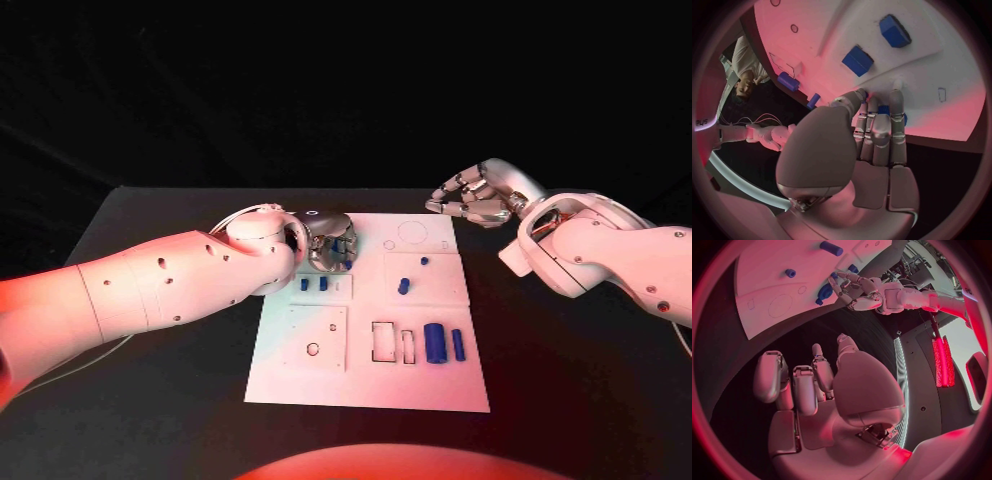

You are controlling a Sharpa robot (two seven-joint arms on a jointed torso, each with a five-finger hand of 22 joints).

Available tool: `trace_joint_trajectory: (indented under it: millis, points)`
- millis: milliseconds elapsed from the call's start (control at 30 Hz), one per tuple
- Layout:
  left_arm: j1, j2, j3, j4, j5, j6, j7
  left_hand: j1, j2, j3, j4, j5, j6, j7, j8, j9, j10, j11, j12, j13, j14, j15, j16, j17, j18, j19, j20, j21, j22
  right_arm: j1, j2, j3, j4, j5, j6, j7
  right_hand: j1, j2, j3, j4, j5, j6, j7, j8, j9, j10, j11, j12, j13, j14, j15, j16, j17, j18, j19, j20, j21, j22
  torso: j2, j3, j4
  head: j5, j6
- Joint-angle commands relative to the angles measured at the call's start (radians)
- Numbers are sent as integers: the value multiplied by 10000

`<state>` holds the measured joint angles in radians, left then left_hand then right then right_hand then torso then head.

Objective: Assemble the parts on the task board

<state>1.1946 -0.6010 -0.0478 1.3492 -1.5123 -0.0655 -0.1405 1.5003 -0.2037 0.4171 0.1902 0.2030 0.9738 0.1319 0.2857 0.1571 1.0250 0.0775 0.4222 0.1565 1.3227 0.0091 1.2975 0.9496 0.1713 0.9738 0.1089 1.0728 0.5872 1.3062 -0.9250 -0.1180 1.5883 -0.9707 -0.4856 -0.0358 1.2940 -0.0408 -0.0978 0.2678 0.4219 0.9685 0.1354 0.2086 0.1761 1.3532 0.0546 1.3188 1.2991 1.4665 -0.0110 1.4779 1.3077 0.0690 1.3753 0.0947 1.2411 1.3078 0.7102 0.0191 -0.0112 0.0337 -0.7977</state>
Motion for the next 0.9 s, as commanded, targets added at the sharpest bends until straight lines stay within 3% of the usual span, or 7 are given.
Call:
trace_joint_trajectory:
  millis: [33,367,900]
  points:
    - [-46,33,-24,-27,110,247,-132,-81,-9,16,53,0,99,-4,-40,-18,69,-7,-32,-3,91,-1,55,31,130,-76,-3,68,24,-4,-2,2,16,-51,-42,47,-22,106,-29,21,33,-70,-15,40,-5,-34,-18,18,8,630,-77,-43,895,133,-27,-49,-30,99,-10,4,2,12,-11]
    - [-50,75,-23,-86,177,332,-107,8,176,202,-91,1,454,-55,-50,-39,374,-80,-80,-66,289,-59,335,358,75,125,-18,403,458,-4,13,2,10,-52,-25,49,-14,115,-30,21,39,-66,-17,47,-4,-20,-20,32,22,634,-79,-35,910,130,-20,-50,-20,108,-9,5,1,13,-36]
    - [-81,90,-21,-121,324,99,-9,-107,222,243,-138,-4,729,-120,-109,-64,648,-147,-224,-134,438,-119,533,597,22,295,-51,660,815,-4,5,2,20,-52,-25,49,-10,120,-30,21,42,-63,-18,51,-3,-11,-21,41,31,635,-79,-34,913,130,-17,-50,-18,111,-11,-4,4,12,-39]
